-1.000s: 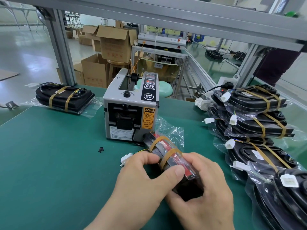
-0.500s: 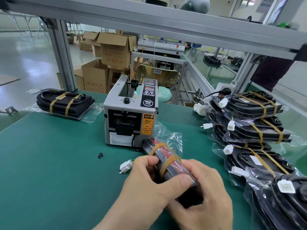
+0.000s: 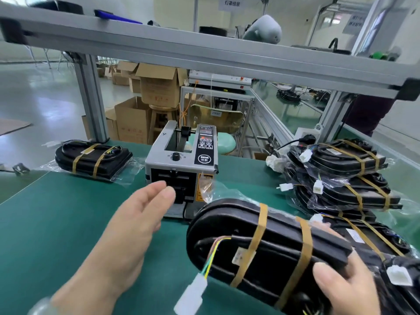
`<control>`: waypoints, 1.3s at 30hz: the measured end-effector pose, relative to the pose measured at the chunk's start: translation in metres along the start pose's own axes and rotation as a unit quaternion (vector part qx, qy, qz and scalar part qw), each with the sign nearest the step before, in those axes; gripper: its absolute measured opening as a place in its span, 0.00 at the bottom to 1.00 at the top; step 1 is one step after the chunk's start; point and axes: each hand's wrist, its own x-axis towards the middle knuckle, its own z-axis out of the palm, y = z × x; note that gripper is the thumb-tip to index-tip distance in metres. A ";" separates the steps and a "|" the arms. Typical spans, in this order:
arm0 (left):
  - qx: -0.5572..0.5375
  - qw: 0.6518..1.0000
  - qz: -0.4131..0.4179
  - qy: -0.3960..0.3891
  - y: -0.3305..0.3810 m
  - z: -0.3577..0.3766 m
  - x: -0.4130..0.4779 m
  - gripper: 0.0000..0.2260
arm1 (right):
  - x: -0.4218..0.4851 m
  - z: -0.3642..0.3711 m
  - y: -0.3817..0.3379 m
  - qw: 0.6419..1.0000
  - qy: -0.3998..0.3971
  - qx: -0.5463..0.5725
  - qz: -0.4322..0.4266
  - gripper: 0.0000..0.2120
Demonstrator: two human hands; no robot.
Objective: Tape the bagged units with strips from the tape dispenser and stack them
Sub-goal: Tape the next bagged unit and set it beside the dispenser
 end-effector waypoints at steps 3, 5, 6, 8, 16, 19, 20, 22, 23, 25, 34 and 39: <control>0.010 0.984 -0.066 -0.167 0.007 0.007 0.005 0.34 | 0.000 0.003 -0.004 0.996 -0.033 0.061 0.063 0.16; 0.051 0.970 -0.056 -0.230 0.009 0.013 0.004 0.19 | -0.002 0.004 0.001 0.988 -0.026 0.119 0.089 0.08; 0.098 0.973 -0.007 -0.208 0.008 0.015 0.005 0.09 | -0.002 0.005 0.002 0.983 -0.029 0.145 0.107 0.19; 0.250 0.955 0.156 -0.038 0.012 0.013 0.009 0.07 | -0.001 0.005 0.007 0.961 -0.034 0.242 0.128 0.09; 0.063 0.990 -0.090 -0.089 0.017 -0.002 0.009 0.26 | 0.005 0.005 -0.001 0.860 -0.179 0.451 0.159 0.25; -0.004 0.977 -0.109 -0.183 0.012 0.016 -0.003 0.18 | 0.005 0.012 -0.002 0.833 -0.229 0.477 0.161 0.24; -0.023 0.987 -0.050 -0.152 0.013 0.019 -0.003 0.11 | 0.003 0.011 0.003 0.838 -0.230 0.463 0.174 0.25; 0.006 0.994 0.088 -0.067 0.019 0.019 -0.001 0.02 | 0.001 0.008 0.010 0.837 -0.233 0.460 0.183 0.25; 0.045 0.986 0.156 -0.035 0.022 0.018 0.000 0.02 | 0.003 0.008 0.010 0.834 -0.238 0.467 0.172 0.25; 0.083 0.968 0.238 0.010 0.028 0.014 0.000 0.03 | 0.005 0.011 0.007 0.822 -0.251 0.484 0.165 0.26; -0.005 0.948 0.049 -0.313 -0.005 0.016 -0.011 0.27 | 0.017 0.012 0.014 0.780 -0.283 0.542 0.132 0.24; 0.112 0.976 0.180 0.042 -0.004 0.030 -0.029 0.15 | 0.009 0.007 0.025 0.809 -0.237 0.498 0.202 0.27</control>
